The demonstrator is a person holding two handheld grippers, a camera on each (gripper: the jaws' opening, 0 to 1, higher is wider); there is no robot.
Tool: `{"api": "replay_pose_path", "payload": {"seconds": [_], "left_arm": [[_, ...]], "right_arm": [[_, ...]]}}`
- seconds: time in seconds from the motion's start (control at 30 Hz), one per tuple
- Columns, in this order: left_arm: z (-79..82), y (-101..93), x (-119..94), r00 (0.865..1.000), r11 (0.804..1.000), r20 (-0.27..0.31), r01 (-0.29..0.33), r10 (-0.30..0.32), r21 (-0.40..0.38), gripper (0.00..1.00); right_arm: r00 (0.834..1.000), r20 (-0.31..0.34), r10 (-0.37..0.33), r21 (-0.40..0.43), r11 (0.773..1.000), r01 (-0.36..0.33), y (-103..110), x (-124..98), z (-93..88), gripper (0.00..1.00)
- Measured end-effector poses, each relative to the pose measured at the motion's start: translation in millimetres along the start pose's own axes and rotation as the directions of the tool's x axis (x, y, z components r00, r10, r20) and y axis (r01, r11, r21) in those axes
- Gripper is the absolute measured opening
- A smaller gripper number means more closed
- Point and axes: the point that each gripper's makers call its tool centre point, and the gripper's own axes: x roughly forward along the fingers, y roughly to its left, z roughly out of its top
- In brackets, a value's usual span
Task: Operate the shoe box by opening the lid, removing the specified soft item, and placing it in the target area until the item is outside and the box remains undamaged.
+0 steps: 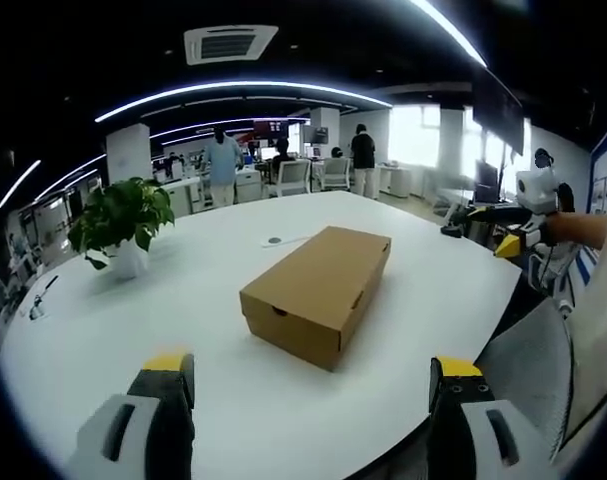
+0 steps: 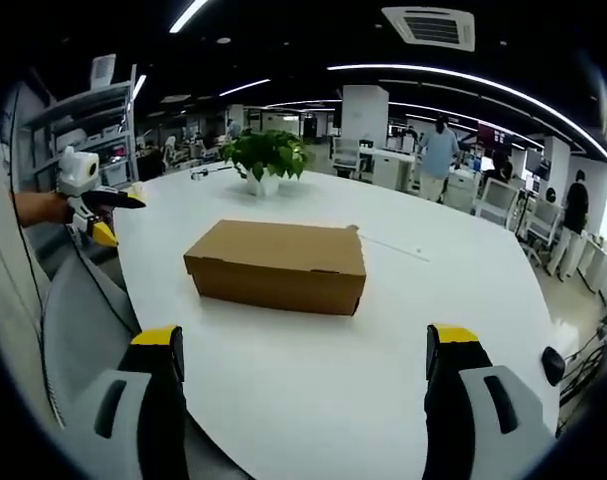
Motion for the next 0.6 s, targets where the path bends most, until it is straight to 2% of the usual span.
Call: {"api": "replay_pose_path", "payload": {"seconds": [0.6], "left_arm": [[-6.8, 3.3, 14.4, 1.000, 0.999, -0.012, -0.024, 0.023, -0.023, 0.98]], "right_arm": [[0.998, -0.048, 0.035, -0.036, 0.999, -0.037, -23.5, 20.7, -14.6, 0.96]]}}
